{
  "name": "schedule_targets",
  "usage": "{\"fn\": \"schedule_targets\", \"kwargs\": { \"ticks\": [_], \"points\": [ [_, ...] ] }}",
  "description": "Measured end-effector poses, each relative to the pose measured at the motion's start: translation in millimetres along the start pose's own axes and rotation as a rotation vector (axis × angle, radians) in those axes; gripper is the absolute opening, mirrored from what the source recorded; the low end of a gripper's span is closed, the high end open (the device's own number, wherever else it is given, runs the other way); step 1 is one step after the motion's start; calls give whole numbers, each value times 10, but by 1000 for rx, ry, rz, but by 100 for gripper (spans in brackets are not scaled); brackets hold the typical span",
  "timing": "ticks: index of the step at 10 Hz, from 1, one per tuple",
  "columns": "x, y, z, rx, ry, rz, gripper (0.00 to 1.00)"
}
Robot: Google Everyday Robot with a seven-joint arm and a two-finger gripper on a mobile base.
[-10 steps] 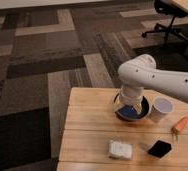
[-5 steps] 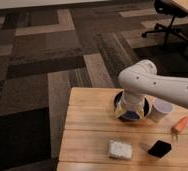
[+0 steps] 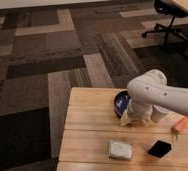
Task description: Knock the eraser over
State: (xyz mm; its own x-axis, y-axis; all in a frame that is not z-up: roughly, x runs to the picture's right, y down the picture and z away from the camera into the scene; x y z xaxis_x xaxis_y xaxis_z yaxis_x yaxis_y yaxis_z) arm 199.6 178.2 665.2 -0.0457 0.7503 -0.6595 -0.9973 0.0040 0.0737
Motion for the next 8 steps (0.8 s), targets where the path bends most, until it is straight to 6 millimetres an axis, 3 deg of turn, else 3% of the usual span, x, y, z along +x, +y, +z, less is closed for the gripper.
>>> {"fn": "schedule_targets", "kwargs": {
  "ticks": [2,5,6,8],
  "points": [
    [240,-181,16,8,16,29,65],
    [556,-436,-181,46,25,82,65],
    [756,-483,-212,63,62,82,65],
    [1022,-588,-131,76,130,109,65]
  ]
}}
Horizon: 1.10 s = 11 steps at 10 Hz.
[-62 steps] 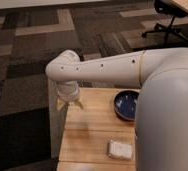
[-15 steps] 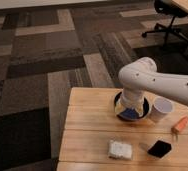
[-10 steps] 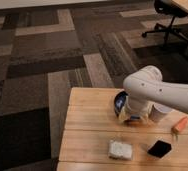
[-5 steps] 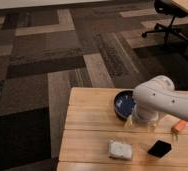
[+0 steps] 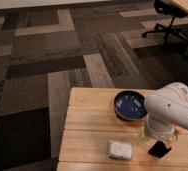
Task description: Knock the eraser over
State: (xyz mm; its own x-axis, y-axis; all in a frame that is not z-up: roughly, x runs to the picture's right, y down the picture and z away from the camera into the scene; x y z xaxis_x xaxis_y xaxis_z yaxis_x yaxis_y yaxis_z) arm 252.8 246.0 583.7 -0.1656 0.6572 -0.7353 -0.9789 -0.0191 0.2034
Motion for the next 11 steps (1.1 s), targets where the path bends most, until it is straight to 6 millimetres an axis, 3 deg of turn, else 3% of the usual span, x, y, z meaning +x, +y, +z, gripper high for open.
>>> {"fn": "schedule_targets", "kwargs": {
  "ticks": [4,6,8,9,11],
  "points": [
    [-66,-57,100,-15,19,28,65],
    [-239,-255,107,30,-15,51,65],
    [-481,-240,-114,67,-89,33,65],
    [-629,-165,-350,91,-150,6,65],
    [-770,119,-754,112,-233,-67,65]
  ]
}}
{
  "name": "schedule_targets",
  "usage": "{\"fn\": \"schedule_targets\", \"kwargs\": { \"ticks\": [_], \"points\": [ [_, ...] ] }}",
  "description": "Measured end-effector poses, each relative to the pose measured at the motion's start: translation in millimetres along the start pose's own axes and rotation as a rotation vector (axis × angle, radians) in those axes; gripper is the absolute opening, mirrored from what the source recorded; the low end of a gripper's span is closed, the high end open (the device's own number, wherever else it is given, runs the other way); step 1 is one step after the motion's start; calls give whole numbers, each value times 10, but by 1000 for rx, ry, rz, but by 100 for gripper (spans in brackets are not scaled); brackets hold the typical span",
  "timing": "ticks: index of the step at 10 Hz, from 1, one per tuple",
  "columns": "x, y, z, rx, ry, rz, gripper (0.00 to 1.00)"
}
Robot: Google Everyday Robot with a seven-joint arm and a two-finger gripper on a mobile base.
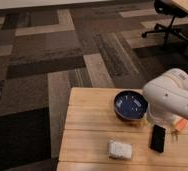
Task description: Knock the eraser over
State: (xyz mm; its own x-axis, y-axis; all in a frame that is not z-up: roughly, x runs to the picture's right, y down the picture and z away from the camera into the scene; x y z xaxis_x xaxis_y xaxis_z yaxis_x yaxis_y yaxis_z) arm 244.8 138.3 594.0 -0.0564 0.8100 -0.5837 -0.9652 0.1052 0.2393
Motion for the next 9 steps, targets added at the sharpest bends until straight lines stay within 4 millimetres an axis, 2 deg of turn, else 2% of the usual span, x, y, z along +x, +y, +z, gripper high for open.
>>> {"fn": "schedule_targets", "kwargs": {
  "ticks": [1,2,3,5,7,9],
  "points": [
    [-82,174,-202,-13,-37,-48,65],
    [-145,382,-287,-56,-64,-85,65],
    [-179,511,-258,-100,-70,-98,65],
    [-294,762,-79,-217,-60,-126,65],
    [-406,869,15,-287,-58,-147,65],
    [-412,867,20,-290,-58,-147,65]
  ]
}}
